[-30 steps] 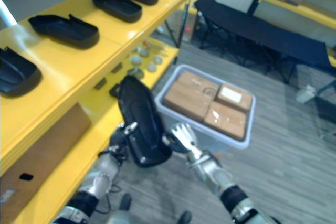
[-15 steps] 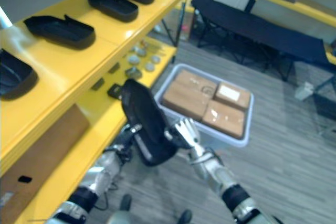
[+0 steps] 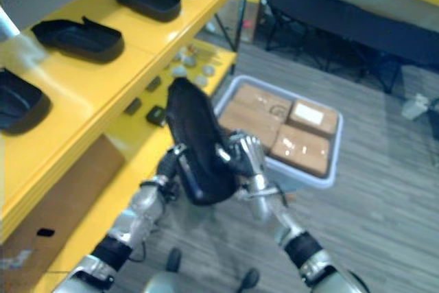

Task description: Walk over and take plastic housings, then place them on the shelf

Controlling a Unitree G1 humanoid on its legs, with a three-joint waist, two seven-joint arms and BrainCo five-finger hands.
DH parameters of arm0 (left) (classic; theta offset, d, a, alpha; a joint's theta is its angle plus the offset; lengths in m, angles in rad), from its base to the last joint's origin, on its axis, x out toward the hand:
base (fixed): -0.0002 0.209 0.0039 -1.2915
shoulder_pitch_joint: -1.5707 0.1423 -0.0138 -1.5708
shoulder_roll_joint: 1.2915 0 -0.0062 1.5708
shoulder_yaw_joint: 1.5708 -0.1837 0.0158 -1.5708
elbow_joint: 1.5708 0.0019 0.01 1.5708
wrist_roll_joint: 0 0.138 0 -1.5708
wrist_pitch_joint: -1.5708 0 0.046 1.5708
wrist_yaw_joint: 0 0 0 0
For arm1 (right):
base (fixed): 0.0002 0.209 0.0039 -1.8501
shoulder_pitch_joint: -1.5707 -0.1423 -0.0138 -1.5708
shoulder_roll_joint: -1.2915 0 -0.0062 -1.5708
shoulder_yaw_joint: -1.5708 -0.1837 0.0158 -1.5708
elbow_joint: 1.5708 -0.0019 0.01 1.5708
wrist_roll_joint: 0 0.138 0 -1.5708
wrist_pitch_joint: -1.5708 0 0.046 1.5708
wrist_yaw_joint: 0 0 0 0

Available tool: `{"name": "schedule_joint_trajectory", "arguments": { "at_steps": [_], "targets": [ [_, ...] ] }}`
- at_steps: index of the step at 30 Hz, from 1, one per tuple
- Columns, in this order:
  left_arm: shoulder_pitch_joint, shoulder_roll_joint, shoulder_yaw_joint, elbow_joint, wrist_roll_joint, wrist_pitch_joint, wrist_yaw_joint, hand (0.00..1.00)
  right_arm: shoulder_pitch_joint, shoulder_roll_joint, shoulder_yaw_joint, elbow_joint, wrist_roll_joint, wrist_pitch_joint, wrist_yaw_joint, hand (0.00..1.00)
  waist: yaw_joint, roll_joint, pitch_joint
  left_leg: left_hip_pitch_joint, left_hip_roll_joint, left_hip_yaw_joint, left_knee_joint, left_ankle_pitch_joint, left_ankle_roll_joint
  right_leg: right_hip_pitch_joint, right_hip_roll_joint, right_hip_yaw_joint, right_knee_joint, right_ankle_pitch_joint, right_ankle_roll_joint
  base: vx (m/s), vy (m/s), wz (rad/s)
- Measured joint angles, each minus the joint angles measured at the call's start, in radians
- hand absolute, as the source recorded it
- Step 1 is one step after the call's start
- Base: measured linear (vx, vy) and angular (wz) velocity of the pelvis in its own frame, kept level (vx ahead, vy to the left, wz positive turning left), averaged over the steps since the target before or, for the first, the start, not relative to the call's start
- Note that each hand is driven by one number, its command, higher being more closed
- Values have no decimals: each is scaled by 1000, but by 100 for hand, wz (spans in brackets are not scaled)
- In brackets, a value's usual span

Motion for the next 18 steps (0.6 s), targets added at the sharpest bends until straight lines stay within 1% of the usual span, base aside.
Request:
{"name": "schedule_joint_trajectory", "arguments": {
  "at_steps": [1, 2, 3, 4, 5, 6, 8, 9, 10, 12, 13, 14, 15, 16, 17, 18],
  "targets": [
    [20, -1, 18, -45, 55, 0, 29, 100, 0, 10, -3, -6, 90, -10, 47, 0, 0, 2, 1, 2, 0, 0, 0, -1, 0, 2, 0, 0, -1, 0, 0, 0, 0, 0],
    [42, -3, 36, -93, 130, 0, 66, 100, 5, 28, -13, -9, 204, -17, 121, 0, -1, 5, 3, 5, 0, -1, 1, -1, 0, 9, 0, -2, -5, 0, 0, 3, -6, 4],
    [84, -12, 64, -162, 211, 1, 96, 100, 32, 59, -45, -11, 311, -24, 211, 0, 0, 9, 6, 17, 0, -1, 1, -5, -1, 26, 2, -3, -12, 0, 0, 5, -8, 4],
    [124, -24, 86, -209, 269, 2, 103, 100, 63, 88, -66, -20, 375, -55, 290, 0, 1, 14, 6, 25, -4, -1, 4, -13, -1, 35, 1, -7, -10, -6, 5, 0, 0, 0],
    [172, -51, 119, -258, 311, 0, 103, 100, 98, 113, -83, -43, 404, -86, 350, 0, 1, 20, 6, 31, -4, 1, 4, -19, -1, 35, 0, -6, -2, -15, 6, 8, -7, -3],
    [227, -83, 146, -305, 355, -16, 109, 100, 133, 124, -96, -79, 450, -107, 422, 0, 2, 26, 5, 34, -6, 2, 4, -26, -1, 35, -1, -7, 6, -28, 2, 0, 0, 0],
    [278, -117, 173, -345, 434, -49, 144, 100, 165, 122, -135, -121, 528, -115, 510, 0, 2, 29, 4, 39, -8, 3, 1, -25, -2, 35, -3, -7, 14, -35, 5, 0, 0, 0],
    [290, -130, 191, -356, 467, -71, 169, 100, 181, 121, -175, -144, 578, -115, 548, 0, 2, 28, 4, 43, -7, 4, 1, -24, -1, 35, -4, -7, 19, -38, 6, 16, -9, -6],
    [295, -132, 225, -360, 507, -93, 204, 100, 195, 117, -229, -176, 651, -114, 597, 0, 1, 28, 4, 53, -6, 9, 0, -25, 0, 38, -4, -4, 22, -36, 9, 14, -10, -10],
    [297, -132, 292, -376, 568, -112, 275, 100, 209, 96, -305, -248, 744, -113, 655, 0, -5, 28, 4, 68, -5, 23, 0, -27, 0, 48, -4, 4, 21, -35, 10, 18, -9, -16],
    [297, -134, 334, -388, 609, -126, 333, 100, 221, 83, -351, -310, 801, -113, 683, 0, -10, 28, 0, 74, -4, 29, 0, -31, 0, 48, -3, 11, 20, -35, 11, 24, -9, -15],
    [297, -138, 370, -400, 639, -134, 376, 100, 229, 75, -383, -352, 836, -113, 700, 0, -18, 27, -5, 75, -4, 32, 0, -32, 0, 48, -3, 15, 18, -34, 12, 22, -7, -14],
    [297, -145, 404, -409, 665, -142, 411, 100, 233, 72, -409, -381, 856, -113, 710, 0, -25, 26, -9, 78, -4, 38, -1, -35, 0, 48, -2, 22, 17, -33, 13, 21, -6, -25],
    [296, -153, 442, -417, 672, -154, 451, 100, 241, 71, -435, -408, 878, -113, 712, 0, -26, 26, -13, 91, -1, 58, 0, -42, 0, 48, -2, 37, 16, -33, 13, 33, 2, -37],
    [296, -162, 473, -418, 692, -159, 488, 100, 271, 72, -466, -425, 885, -112, 712, 0, -27, 25, -38, 92, -1, 73, 0, -48, 0, 44, -1, 51, 8, -31, 15, 27, 3, -37],
    [296, -164, 488, -418, 708, -159, 508, 100, 289, 73, -482, -432, 887, -112, 711, 0, -28, 24, -48, 94, -1, 78, 0, -51, 1, 45, -1, 55, 3, -30, 17, 49, 2, -24]
  ]
}}
